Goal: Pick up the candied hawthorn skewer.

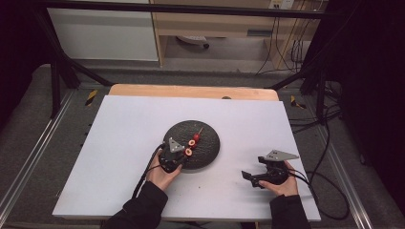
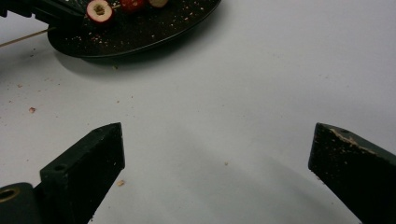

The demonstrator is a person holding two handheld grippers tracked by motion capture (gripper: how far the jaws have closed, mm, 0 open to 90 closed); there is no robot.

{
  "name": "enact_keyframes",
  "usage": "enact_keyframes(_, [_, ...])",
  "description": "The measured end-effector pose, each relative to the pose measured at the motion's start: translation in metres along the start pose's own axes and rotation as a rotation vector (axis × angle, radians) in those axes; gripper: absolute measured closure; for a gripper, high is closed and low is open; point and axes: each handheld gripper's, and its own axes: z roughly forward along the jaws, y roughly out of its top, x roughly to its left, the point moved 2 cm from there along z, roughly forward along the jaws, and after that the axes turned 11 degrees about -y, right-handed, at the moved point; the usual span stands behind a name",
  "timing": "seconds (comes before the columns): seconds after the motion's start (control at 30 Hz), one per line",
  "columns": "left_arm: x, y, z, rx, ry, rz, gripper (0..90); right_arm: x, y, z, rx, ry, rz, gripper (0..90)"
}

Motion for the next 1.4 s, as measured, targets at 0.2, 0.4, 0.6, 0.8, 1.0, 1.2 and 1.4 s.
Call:
enact_keyframes(0.2, [0.0,-0.002,-0.002,-0.017,-0.005,-0.003,88.1,0.0,0.0,0.0,0.002,-0.002,-0.003,4.4])
enact_keyframes(0.4, [0.002,-0.004,-0.006,-0.049,-0.016,-0.004,88.3,0.0,0.0,0.0,0.003,-0.001,-0.001,4.4])
enact_keyframes(0.6, [0.002,-0.006,-0.016,-0.09,-0.031,0.017,88.4,0.0,0.0,0.0,0.001,-0.004,0.0,4.4])
enact_keyframes(0.8, [0.004,-0.009,-0.029,-0.13,-0.048,0.027,88.3,0.0,0.0,0.0,0.001,-0.004,0.007,4.2])
enact_keyframes(1.0, [0.009,-0.017,-0.044,-0.157,-0.047,0.041,88.4,0.0,0.0,0.001,0.007,-0.003,0.011,4.2])
enact_keyframes(1.2, [0.018,-0.029,-0.056,-0.182,-0.038,0.034,88.3,0.002,0.001,0.001,0.008,-0.006,0.016,4.2])
enact_keyframes(1.4, [0.025,-0.043,-0.067,-0.207,-0.04,0.037,88.3,0.006,0.004,0.003,0.007,-0.006,0.011,4.2])
